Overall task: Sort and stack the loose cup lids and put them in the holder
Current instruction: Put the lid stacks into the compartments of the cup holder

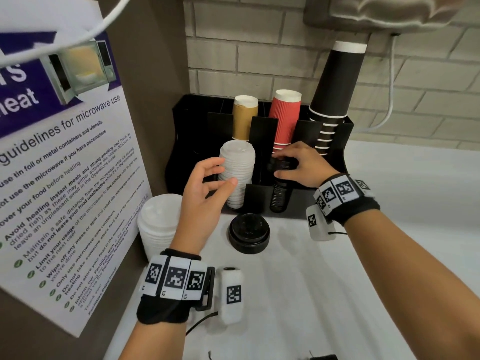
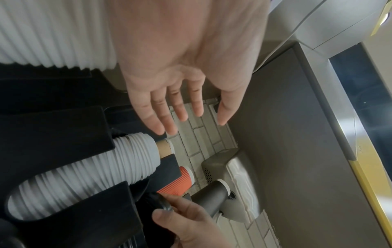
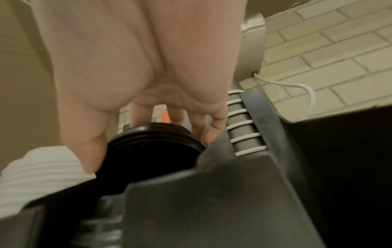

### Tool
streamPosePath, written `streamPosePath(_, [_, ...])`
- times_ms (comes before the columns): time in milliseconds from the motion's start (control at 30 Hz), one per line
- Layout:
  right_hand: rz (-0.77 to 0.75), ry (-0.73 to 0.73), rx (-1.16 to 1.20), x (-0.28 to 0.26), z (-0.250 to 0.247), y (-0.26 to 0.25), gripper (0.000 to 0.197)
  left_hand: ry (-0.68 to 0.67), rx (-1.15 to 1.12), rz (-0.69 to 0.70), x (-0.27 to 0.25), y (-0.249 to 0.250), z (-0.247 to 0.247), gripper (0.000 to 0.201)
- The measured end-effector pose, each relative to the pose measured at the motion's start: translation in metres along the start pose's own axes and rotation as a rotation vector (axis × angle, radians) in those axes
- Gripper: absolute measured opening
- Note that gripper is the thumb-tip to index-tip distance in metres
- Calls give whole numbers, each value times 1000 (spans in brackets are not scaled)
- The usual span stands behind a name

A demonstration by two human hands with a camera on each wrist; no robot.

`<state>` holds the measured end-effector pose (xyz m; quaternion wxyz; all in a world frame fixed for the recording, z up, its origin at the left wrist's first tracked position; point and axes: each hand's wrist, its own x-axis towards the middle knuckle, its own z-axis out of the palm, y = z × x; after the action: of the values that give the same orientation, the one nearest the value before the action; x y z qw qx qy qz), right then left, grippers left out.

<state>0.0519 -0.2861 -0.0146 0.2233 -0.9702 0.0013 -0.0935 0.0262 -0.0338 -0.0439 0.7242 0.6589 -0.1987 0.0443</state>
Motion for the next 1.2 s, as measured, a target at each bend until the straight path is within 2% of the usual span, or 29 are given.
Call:
streamPosePath(200, [0,-104,-150,-6,8,-3,53,9,19,-19,-1,1,-1,33])
streamPosePath(400, [24,-90,-327,-12,19,-3,69,6,22,-26,-3,2,1,31])
streamPosePath(600, [19,-1,-418,-21,33,-8,64,7,16,-21,-4,4,0,31])
streamPosePath(800, [43,21,-362,-26,36,-12,62,8,18,-19,-4,4,1,30])
streamPosePath(900, [1,143,-290,-34,32,-20,56,5,14,-1,-3,3,0,30])
streamPosePath(967, [-74,273,-222,-42,31,-33,39,6,9,9,-2,1,-2,30])
streamPosePath(1000, [-110,289,-177,-47,32,-41,31,7,8,10,-2,-1,-2,30])
streamPosePath(1033, [-136,262,-139,-51,35,-49,26,8,8,11,-1,-2,-2,30])
streamPosePath(1100, [-130,83,-112,-57,43,-61,27,4,12,8,-1,-3,-1,30])
streamPosePath(1200, [-16,-298,-234,-61,61,-71,53,-9,16,1,-1,-4,2,29])
